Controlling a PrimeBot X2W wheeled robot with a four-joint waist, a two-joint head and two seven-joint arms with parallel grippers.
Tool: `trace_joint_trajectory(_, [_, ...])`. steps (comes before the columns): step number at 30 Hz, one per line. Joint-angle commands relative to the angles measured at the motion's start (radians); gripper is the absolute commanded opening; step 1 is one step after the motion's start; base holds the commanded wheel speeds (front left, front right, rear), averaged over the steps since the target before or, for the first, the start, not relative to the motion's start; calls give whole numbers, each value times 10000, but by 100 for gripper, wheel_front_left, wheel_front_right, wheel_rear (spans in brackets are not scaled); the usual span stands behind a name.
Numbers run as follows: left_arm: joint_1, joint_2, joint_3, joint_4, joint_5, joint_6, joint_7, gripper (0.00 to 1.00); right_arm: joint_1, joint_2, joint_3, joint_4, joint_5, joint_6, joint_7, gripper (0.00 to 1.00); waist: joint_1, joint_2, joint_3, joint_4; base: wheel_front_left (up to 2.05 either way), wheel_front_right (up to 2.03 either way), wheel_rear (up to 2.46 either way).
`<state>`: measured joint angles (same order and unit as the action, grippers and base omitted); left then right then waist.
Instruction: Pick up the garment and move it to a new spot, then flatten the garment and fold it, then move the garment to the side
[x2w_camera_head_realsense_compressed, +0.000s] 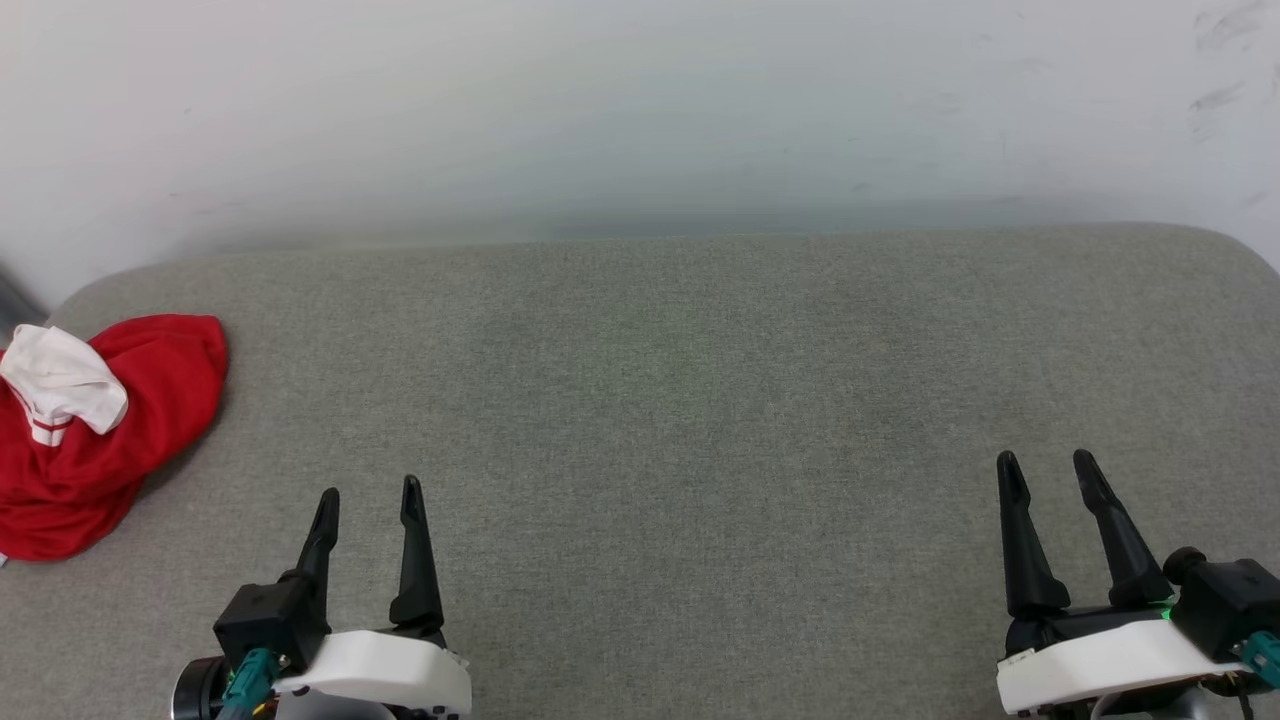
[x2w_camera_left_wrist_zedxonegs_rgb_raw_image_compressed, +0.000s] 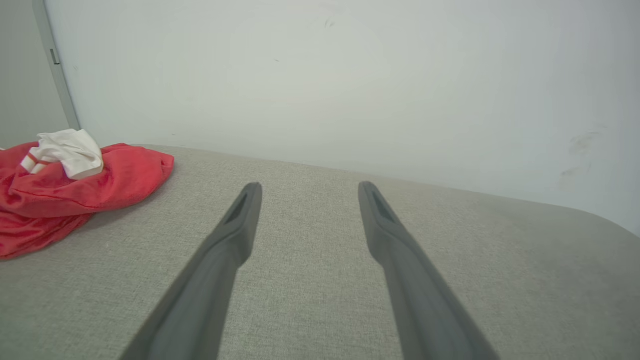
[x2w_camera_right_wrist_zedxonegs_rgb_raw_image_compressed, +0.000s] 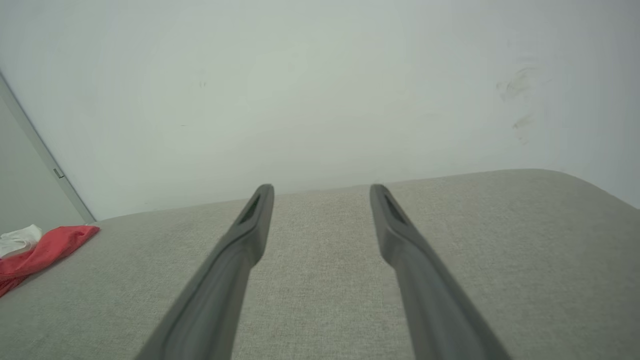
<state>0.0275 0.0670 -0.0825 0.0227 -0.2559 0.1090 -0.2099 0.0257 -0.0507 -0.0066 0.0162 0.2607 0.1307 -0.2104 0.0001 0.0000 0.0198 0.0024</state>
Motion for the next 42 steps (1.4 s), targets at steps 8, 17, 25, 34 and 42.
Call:
trace_joint_trajectory(8, [114,-75,115,7,644,-128,-223,100,149,6,24,-115,-507,0,-214,100,-1,0,-1,16,0,0,0])
trace_joint_trajectory(17, [213,-137,193,42,1310,-204,-397,100,275,8,84,-165,-1009,0,-378,100,-1,0,2,17,0,0,0])
trace_joint_trajectory(25, [282,-162,170,93,1860,-231,-526,100,352,9,121,-208,-1453,0,-529,100,-1,0,4,29,0,0,0])
trace_joint_trajectory(34, [304,-169,150,303,1810,-243,-568,100,377,9,111,-107,-1356,0,-551,100,-1,0,-15,2,0,0,0])
trace_joint_trajectory(42, [300,-171,130,412,1731,-213,-559,100,385,9,136,32,-965,0,-551,100,-1,0,-24,7,0,0,0])
